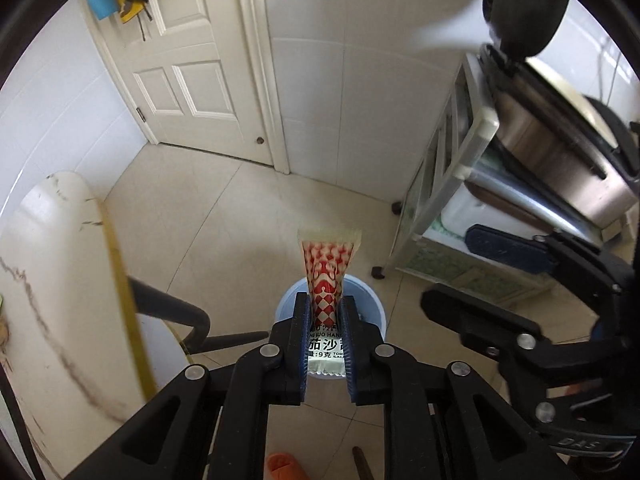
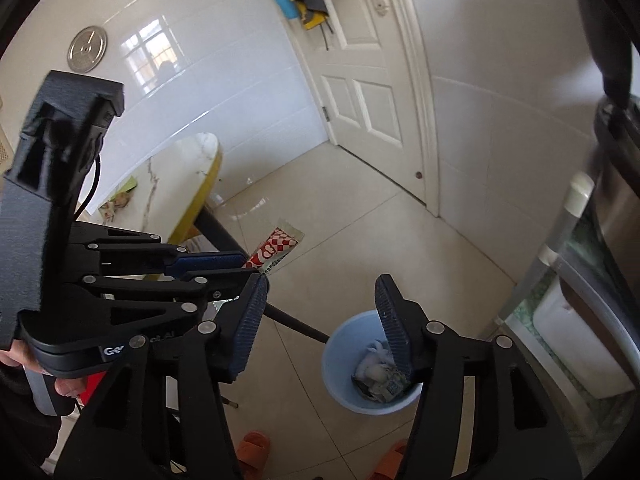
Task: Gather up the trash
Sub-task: 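Carry both wrappers to the blue bucket and open both tools, then move both tools back over the table, then grasp the small white wrapper with the left tool while the right tool grasps the brown lump, then carry the wrapper and brown lump to the blue bucket and open both tools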
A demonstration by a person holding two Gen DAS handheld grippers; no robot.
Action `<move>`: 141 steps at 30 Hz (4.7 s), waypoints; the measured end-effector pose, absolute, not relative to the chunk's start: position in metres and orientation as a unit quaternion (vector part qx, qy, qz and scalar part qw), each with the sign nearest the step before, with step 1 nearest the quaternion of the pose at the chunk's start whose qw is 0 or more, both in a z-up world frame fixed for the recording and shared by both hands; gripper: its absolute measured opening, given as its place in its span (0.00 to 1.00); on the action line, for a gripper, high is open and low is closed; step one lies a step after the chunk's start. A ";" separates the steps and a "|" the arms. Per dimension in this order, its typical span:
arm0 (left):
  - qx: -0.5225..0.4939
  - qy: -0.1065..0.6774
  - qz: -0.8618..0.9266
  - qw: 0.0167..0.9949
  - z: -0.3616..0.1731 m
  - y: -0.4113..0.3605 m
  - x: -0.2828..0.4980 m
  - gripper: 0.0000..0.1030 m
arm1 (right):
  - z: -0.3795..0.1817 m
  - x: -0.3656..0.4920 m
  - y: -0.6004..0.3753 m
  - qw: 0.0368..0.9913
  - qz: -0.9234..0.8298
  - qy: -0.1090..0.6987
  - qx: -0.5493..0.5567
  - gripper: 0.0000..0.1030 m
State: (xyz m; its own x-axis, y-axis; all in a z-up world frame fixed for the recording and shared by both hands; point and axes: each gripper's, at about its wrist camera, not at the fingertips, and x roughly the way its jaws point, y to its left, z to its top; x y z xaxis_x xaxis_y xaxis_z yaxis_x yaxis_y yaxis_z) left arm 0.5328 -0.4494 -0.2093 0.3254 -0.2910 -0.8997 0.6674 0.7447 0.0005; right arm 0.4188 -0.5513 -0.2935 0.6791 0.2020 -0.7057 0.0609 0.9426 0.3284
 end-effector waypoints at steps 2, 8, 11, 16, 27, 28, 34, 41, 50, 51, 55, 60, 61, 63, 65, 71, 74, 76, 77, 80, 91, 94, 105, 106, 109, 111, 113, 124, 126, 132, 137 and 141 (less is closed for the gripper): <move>0.200 0.498 -0.291 0.792 -0.216 -0.458 0.535 0.40 | -0.297 0.416 -0.558 0.900 0.034 0.400 0.171 0.54; 0.193 0.489 -0.271 0.806 -0.218 -0.462 0.540 0.58 | -0.297 0.414 -0.570 0.898 0.024 0.401 0.179 0.55; 0.191 0.481 -0.267 0.813 -0.212 -0.459 0.536 0.58 | -0.290 0.413 -0.568 0.900 0.025 0.400 0.172 0.55; 0.181 0.460 -0.244 0.834 -0.184 -0.420 0.512 0.67 | -0.265 0.408 -0.549 0.909 0.027 0.387 0.150 0.60; 0.143 0.403 -0.161 0.890 -0.124 -0.250 0.483 0.86 | -0.184 0.427 -0.441 0.931 0.081 0.353 0.052 0.68; 0.137 0.403 -0.149 0.893 -0.122 -0.232 0.485 0.86 | -0.178 0.434 -0.425 0.930 0.093 0.354 0.039 0.68; 0.093 0.416 -0.108 0.898 -0.128 -0.136 0.506 0.86 | -0.171 0.479 -0.352 0.919 0.141 0.367 0.006 0.70; 0.057 0.444 -0.094 0.889 -0.156 -0.068 0.562 0.86 | -0.199 0.557 -0.277 0.893 0.183 0.410 -0.034 0.72; 0.052 0.467 -0.114 0.875 -0.191 -0.060 0.643 0.86 | -0.249 0.628 -0.241 0.867 0.199 0.454 -0.053 0.72; 0.053 0.466 -0.118 0.875 -0.194 -0.061 0.649 0.86 | -0.254 0.633 -0.241 0.864 0.199 0.459 -0.053 0.72; 0.051 0.465 -0.114 0.876 -0.205 -0.059 0.666 0.83 | -0.263 0.644 -0.243 0.860 0.205 0.465 -0.050 0.72; 0.045 0.470 -0.122 0.873 -0.212 -0.056 0.675 0.52 | -0.262 0.658 -0.240 0.855 0.227 0.464 -0.039 0.72; 0.047 0.469 -0.123 0.873 -0.212 -0.055 0.675 0.47 | -0.261 0.659 -0.237 0.854 0.230 0.464 -0.040 0.73; 0.045 0.473 -0.127 0.871 -0.210 -0.052 0.672 0.38 | -0.260 0.662 -0.232 0.855 0.237 0.459 -0.042 0.74; 0.037 0.478 -0.133 0.868 -0.209 -0.046 0.671 0.38 | -0.262 0.665 -0.226 0.851 0.249 0.461 -0.044 0.75; 0.039 0.480 -0.115 0.869 -0.199 -0.023 0.649 0.38 | -0.276 0.674 -0.199 0.836 0.267 0.476 -0.063 0.75; 0.039 0.478 -0.109 0.870 -0.194 -0.014 0.639 0.38 | -0.277 0.679 -0.184 0.835 0.276 0.470 -0.071 0.74; 0.040 0.478 -0.104 0.871 -0.190 -0.010 0.632 0.38 | -0.278 0.682 -0.174 0.835 0.281 0.467 -0.077 0.69; 0.040 0.478 -0.101 0.872 -0.188 -0.010 0.631 0.38 | -0.280 0.684 -0.168 0.831 0.285 0.470 -0.083 0.60; 0.035 0.476 -0.093 0.874 -0.182 -0.011 0.623 0.38 | -0.286 0.683 -0.158 0.828 0.272 0.476 -0.117 0.37; 0.045 0.443 -0.142 0.884 -0.140 -0.079 0.580 0.38 | -0.244 0.620 -0.234 0.859 0.249 0.441 -0.073 0.29; 0.054 0.431 -0.170 0.884 -0.129 -0.114 0.565 0.38 | -0.224 0.589 -0.273 0.873 0.234 0.424 -0.058 0.29; 0.121 0.416 -0.262 0.863 -0.116 -0.276 0.502 0.38 | -0.206 0.488 -0.423 0.904 0.143 0.402 0.012 0.29; 0.126 0.418 -0.269 0.859 -0.118 -0.290 0.498 0.38 | -0.208 0.486 -0.431 0.905 0.136 0.402 0.018 0.29; 0.141 0.425 -0.281 0.849 -0.121 -0.328 0.498 0.38 | -0.218 0.475 -0.457 0.905 0.114 0.409 0.036 0.29; 0.154 0.431 -0.288 0.841 -0.126 -0.351 0.500 0.38 | -0.228 0.473 -0.473 0.903 0.100 0.414 0.051 0.30; 0.166 0.435 -0.294 0.835 -0.132 -0.372 0.504 0.38 | -0.236 0.474 -0.486 0.904 0.088 0.413 0.066 0.34; 0.195 0.474 -0.285 0.810 -0.190 -0.438 0.573 0.38 | -0.273 0.456 -0.552 0.896 0.037 0.430 0.107 0.55; 0.201 0.481 -0.282 0.805 -0.202 -0.447 0.580 0.38 | -0.275 0.453 -0.560 0.896 0.032 0.429 0.111 0.60; 0.212 0.481 -0.278 0.804 -0.222 -0.478 0.594 0.43 | -0.274 0.447 -0.572 0.896 0.028 0.428 0.114 0.61; 0.218 0.467 -0.267 0.815 -0.219 -0.476 0.590 0.75 | -0.268 0.439 -0.573 0.898 0.027 0.424 0.114 0.61; 0.210 0.459 -0.260 0.823 -0.206 -0.462 0.581 0.79 | -0.258 0.433 -0.568 0.901 0.028 0.419 0.110 0.62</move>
